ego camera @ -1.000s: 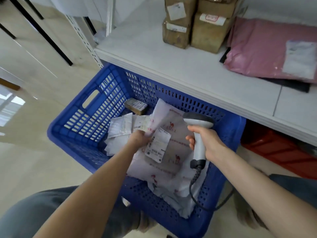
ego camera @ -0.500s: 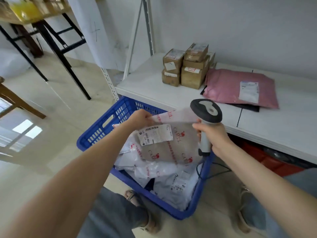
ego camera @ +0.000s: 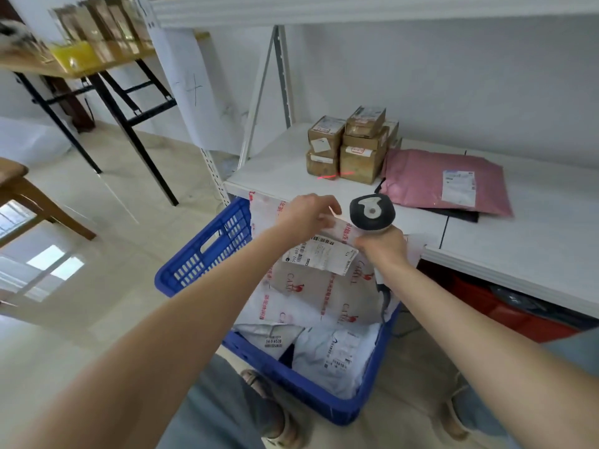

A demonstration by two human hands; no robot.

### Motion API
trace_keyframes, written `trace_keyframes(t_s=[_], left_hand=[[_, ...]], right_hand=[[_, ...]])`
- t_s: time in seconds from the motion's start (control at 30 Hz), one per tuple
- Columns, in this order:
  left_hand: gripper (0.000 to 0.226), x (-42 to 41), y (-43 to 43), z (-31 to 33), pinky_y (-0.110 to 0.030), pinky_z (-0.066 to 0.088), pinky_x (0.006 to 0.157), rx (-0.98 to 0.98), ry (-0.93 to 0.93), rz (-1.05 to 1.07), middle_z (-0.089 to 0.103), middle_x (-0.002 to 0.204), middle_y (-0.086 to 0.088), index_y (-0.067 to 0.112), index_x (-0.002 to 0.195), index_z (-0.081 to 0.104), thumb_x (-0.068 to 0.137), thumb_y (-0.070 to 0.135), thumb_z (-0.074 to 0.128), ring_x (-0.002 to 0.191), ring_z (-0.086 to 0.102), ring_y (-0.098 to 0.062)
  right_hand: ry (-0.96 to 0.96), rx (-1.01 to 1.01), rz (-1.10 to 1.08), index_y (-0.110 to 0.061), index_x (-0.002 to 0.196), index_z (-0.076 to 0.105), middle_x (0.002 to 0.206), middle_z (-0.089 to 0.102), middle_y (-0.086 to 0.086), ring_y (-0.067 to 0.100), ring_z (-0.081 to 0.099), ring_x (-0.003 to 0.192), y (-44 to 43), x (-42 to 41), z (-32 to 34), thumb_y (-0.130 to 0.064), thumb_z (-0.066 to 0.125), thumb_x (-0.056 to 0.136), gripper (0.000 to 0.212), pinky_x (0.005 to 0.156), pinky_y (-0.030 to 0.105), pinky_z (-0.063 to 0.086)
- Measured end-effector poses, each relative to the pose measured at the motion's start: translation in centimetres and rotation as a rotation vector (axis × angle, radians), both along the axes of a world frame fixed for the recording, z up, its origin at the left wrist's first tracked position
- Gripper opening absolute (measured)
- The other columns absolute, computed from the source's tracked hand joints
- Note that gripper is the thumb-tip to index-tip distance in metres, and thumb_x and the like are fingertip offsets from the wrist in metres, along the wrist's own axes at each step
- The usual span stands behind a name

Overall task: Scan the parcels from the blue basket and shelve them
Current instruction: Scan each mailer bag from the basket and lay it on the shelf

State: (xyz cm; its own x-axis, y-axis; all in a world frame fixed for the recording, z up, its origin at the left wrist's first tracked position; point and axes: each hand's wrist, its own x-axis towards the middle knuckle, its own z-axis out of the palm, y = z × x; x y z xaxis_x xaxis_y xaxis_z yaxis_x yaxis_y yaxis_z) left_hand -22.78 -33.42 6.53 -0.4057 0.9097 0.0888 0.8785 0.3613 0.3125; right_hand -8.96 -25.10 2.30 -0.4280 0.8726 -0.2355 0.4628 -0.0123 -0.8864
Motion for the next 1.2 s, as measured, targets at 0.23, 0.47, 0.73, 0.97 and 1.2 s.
trace_keyframes(t_s=[0.23, 0.47, 0.73, 0.97, 1.2], left_hand=[[0.066, -1.5, -7.4, -5.6, -0.045, 0.036, 0.108, 0.598, -0.191, 0.605, 0.033, 0.145, -0.009, 0.013, 0.144, 0.035, 0.089, 0.036, 0.063, 0.131, 0.038, -0.025], [0.048, -1.9, -9.5, -8.2, -0.038, 0.050, 0.095, 0.256, -0.822, 0.344, 0.063, 0.120, 0.002, 0.018, 0.122, 0.053, 0.081, 0.035, 0.073, 0.112, 0.059, -0.018], [0.007, -1.5, -8.1, -8.1, -0.045, 0.053, 0.084, 0.268, -0.841, 0.487, 0.070, 0.088, -0.006, 0.014, 0.083, 0.066, 0.089, 0.017, 0.065, 0.084, 0.065, -0.025], [0.024, -1.9, -6.5, -8.7, -0.041, 0.054, 0.074, 0.228, -0.680, 0.630, 0.061, 0.068, -0.004, 0.010, 0.068, 0.060, 0.089, 0.021, 0.066, 0.067, 0.059, -0.023], [0.020, -1.5, -6.4, -9.5, -0.045, 0.055, 0.078, 0.169, -0.780, 0.707, 0.061, 0.084, -0.014, 0.009, 0.076, 0.057, 0.092, 0.020, 0.061, 0.077, 0.059, -0.026]], right_hand=[[0.072, -0.118, -0.039, -0.012, 0.066, 0.053, 0.065, 0.057, 0.004, 0.020, 0.055, 0.064, 1.2, 0.1, 1.2, 0.002, 0.058, 0.062, 0.014, 0.056, 0.027, 0.043], [0.200, -0.205, 0.014, -0.006, 0.074, 0.059, 0.057, 0.049, 0.009, 0.019, 0.043, 0.050, 0.2, -0.1, 1.9, 0.009, 0.054, 0.062, 0.020, 0.052, 0.027, 0.037], [0.264, -0.288, -0.047, -0.008, 0.069, 0.060, 0.060, 0.053, 0.010, 0.017, 0.045, 0.048, 0.9, 0.5, 1.7, 0.007, 0.059, 0.068, 0.016, 0.052, 0.026, 0.040], [0.263, -0.141, -0.043, -0.010, 0.067, 0.058, 0.068, 0.061, 0.005, 0.015, 0.055, 0.061, 0.0, 2.0, 2.1, -0.005, 0.065, 0.078, 0.014, 0.062, 0.027, 0.047], [0.306, -0.242, 0.019, -0.010, 0.072, 0.069, 0.062, 0.070, 0.005, 0.011, 0.059, 0.050, -4.4, 6.4, 0.6, -0.010, 0.069, 0.083, 0.011, 0.056, 0.026, 0.051]])
